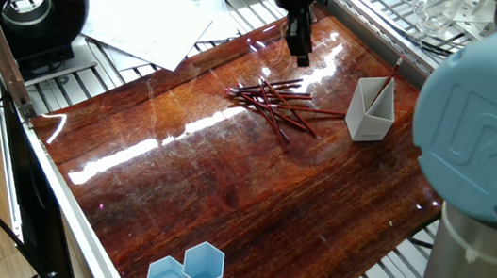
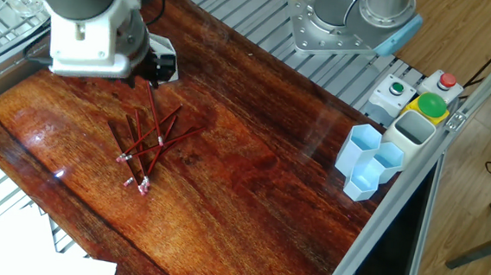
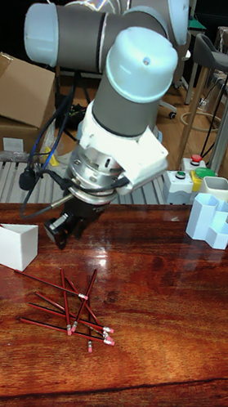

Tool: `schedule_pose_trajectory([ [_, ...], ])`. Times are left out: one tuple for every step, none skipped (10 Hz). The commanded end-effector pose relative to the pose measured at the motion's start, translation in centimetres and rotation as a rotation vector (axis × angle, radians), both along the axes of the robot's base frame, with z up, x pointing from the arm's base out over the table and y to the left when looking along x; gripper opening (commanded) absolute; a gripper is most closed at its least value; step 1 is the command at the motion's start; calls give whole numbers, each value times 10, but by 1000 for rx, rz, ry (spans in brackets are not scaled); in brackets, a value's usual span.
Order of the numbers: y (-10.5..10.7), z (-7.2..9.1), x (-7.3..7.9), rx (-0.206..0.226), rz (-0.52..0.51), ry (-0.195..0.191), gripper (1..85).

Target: Put the pen into the pen holder

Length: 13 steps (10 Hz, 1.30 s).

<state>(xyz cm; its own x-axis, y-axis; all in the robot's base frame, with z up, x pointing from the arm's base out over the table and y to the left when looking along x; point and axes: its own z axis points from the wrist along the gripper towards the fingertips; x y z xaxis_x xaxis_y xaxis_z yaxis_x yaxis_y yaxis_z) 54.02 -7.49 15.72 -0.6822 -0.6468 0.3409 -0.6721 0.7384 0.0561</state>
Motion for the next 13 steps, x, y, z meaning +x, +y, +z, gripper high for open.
schedule_pose_trajectory([
  [11,7,-25,54,39,129,470],
  [10,12,-35,58,53,172,477],
  [8,10,-29,45,46,146,463],
  [-4,10,-24,-4,45,126,457],
  [-1,-9,-12,2,51,118,460],
  [4,-37,7,13,47,99,483],
  [2,-62,23,3,57,69,487],
  [11,-84,28,23,42,57,490],
  [5,-96,35,7,60,44,490],
  [-6,-104,38,-11,89,42,483],
  [-15,-111,38,-24,110,45,480],
  [-18,-111,35,-35,110,58,473],
  [-17,-111,33,-40,105,65,460],
])
